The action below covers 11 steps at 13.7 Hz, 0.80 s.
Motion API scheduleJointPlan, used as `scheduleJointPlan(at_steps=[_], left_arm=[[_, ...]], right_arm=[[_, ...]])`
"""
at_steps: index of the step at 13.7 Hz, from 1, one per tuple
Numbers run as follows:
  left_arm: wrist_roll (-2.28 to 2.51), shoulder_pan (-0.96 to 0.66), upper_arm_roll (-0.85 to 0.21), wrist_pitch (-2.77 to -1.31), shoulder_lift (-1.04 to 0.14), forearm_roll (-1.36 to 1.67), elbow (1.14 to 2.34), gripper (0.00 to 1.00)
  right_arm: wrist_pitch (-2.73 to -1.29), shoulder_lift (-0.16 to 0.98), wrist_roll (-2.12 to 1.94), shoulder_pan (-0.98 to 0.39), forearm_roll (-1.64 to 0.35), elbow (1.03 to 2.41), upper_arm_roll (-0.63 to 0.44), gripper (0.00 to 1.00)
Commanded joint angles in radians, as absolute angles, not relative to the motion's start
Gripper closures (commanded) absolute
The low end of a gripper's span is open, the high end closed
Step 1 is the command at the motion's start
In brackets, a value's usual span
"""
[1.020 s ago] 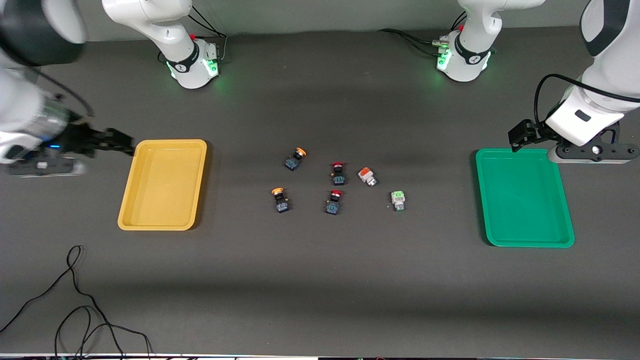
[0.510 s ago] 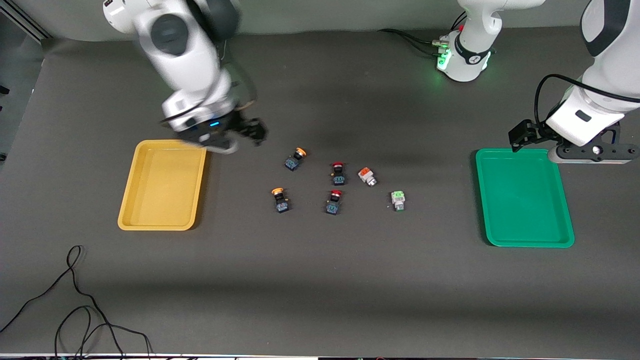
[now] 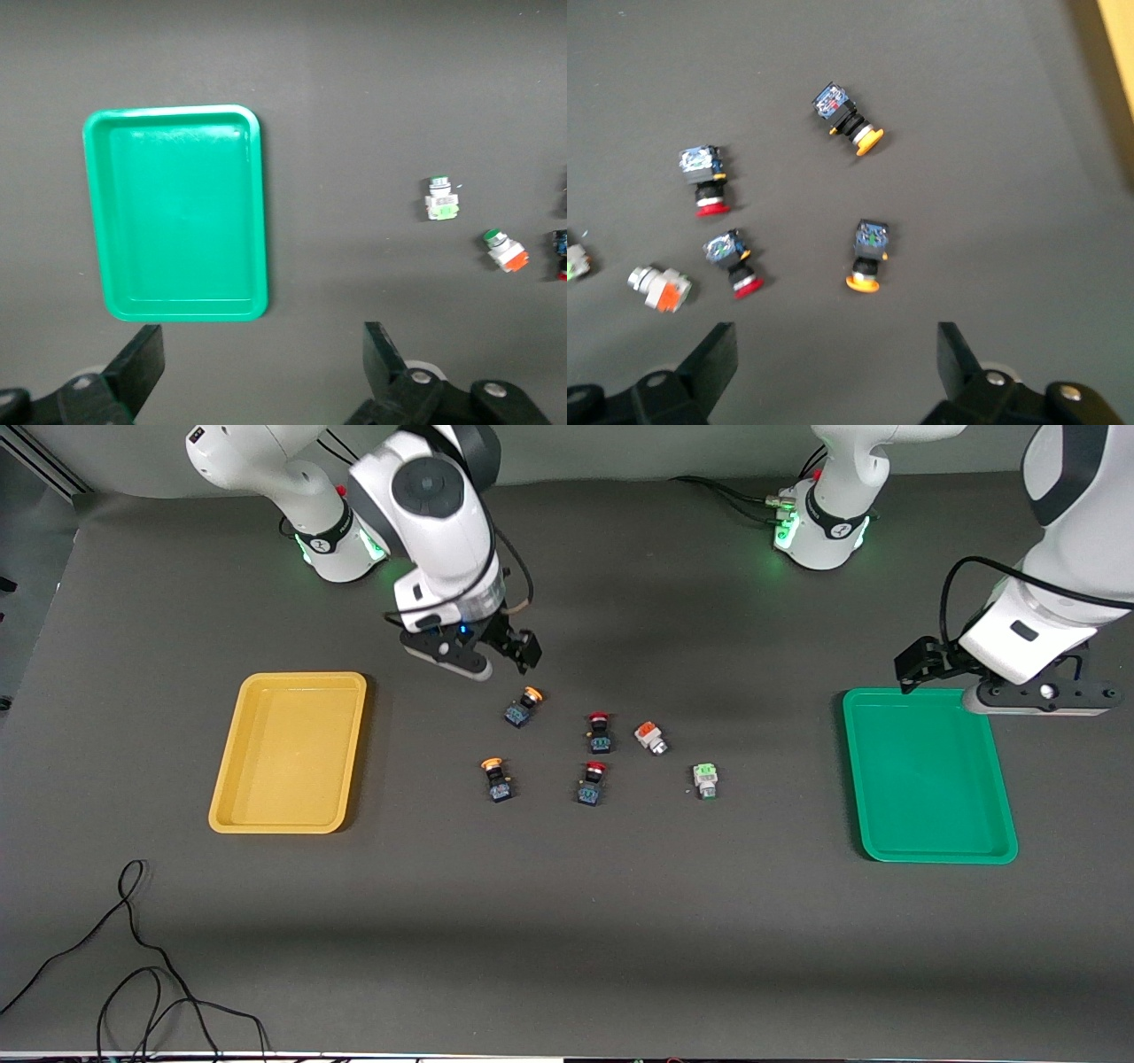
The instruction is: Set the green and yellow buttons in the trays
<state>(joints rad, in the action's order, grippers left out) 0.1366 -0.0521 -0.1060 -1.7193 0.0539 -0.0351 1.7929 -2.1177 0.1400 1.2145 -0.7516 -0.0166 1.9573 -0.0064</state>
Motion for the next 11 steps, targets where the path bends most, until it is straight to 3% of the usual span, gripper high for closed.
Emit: scheduleJointPlan(at_steps=[1, 3, 6, 11], left_arm=[[0.302, -0.072, -0.173, -1.716, 0.003, -0.014, 1.767, 0.00], [0.340, -0.081, -0.245, -1.739, -0.046, -0.017, 1.773, 0.00], [0.472, -0.124, -0.270, -1.851, -0.144, -0.015, 1.799, 0.00], [0.535, -0.182, -0.270, -2.167, -0.297, -0.017, 1.902, 0.00]], right_arm=[[-2.342, 0.197, 1.290, -0.761, -0.008, 2.097, -0.008, 0.00], [-2.458, 0.311, 1.344, -0.797, -0.002, 2.105, -0.011, 0.00], [-2.624, 0.457, 1.390, -0.802, 0.034, 2.106, -0.012, 0.00], [-2.645, 0.500, 1.393, -0.802, 0.037, 2.111, -0.012, 0.03]])
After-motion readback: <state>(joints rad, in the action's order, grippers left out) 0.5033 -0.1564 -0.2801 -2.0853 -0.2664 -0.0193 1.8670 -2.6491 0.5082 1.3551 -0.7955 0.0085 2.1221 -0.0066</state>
